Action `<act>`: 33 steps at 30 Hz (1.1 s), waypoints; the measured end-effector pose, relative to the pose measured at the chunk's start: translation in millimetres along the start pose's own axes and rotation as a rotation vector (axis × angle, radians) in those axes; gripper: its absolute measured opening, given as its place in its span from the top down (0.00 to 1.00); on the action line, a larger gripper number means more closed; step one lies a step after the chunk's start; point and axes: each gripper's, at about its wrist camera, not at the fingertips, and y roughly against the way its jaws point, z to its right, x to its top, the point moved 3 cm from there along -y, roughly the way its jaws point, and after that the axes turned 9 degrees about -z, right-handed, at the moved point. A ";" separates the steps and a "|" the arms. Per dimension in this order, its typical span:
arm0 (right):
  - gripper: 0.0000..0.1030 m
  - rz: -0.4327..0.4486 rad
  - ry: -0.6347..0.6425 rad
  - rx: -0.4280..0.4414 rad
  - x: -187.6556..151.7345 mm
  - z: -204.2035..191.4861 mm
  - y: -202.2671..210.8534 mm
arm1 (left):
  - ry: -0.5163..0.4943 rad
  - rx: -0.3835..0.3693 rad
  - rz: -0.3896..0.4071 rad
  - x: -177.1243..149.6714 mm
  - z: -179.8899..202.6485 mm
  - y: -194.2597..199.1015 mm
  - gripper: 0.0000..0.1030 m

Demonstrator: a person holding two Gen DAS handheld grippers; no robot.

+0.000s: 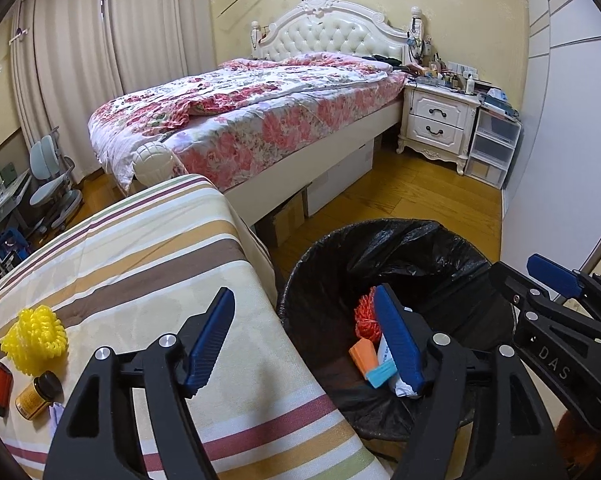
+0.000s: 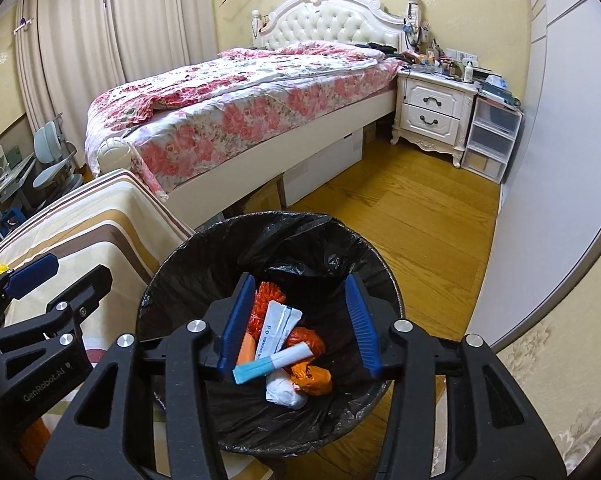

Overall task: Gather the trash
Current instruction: 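Move both open grippers back over the remaining items on the bed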

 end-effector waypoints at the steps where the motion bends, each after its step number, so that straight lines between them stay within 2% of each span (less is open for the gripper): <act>1: 0.50 0.002 0.000 -0.002 0.0 0.5 0.7 | 0.002 0.004 0.001 -0.1 -0.6 1.4 0.30; 11: 0.36 0.021 0.004 -0.011 -4.2 -8.7 15.8 | 0.022 0.023 0.021 -6.6 -14.8 21.4 0.28; 20: 0.34 0.015 0.034 0.025 -19.6 -37.5 31.7 | 0.076 0.067 0.024 -30.3 -47.5 48.0 0.27; 33: 0.34 -0.014 0.140 0.127 -47.5 -111.8 49.0 | 0.180 0.162 0.021 -72.0 -118.0 80.8 0.27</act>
